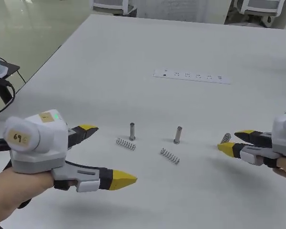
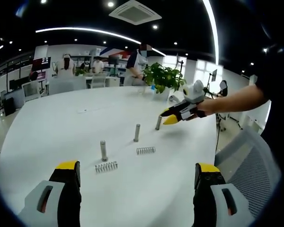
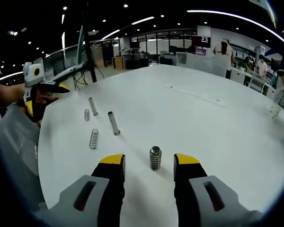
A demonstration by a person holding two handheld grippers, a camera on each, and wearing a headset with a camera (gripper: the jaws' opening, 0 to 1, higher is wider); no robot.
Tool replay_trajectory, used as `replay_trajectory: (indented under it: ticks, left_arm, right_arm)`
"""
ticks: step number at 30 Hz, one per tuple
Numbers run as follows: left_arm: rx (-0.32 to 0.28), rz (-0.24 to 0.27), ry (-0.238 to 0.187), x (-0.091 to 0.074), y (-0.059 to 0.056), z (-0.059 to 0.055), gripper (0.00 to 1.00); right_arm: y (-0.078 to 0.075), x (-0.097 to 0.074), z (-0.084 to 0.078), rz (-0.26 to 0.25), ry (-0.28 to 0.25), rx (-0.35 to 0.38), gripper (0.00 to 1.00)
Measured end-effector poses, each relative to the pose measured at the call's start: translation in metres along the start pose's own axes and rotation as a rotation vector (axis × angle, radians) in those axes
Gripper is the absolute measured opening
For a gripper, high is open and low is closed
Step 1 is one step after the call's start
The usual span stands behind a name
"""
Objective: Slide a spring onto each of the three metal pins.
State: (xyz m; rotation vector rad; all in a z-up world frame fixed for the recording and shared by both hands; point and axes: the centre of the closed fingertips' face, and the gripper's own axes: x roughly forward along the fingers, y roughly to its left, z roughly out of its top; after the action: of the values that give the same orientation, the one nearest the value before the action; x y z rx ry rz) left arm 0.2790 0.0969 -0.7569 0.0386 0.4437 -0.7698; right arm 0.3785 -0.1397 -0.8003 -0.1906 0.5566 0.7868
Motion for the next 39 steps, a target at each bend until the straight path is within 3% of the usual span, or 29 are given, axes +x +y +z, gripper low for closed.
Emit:
replay_trajectory:
  ticks: [18,39]
  left_arm:
    - [-0.002,-0.003,0.01,0.001,-0.004,-0.002,0.98]
    - [-0.012,-0.003,0.015,0.0,-0.005,-0.005,0.98]
  right_arm:
    - [0.017,-0.016,-0.012,0.03,-0.001,0.029,0.42]
    - [0.046,-0.021,-0.023,0.098,0.019,0.008,0.39]
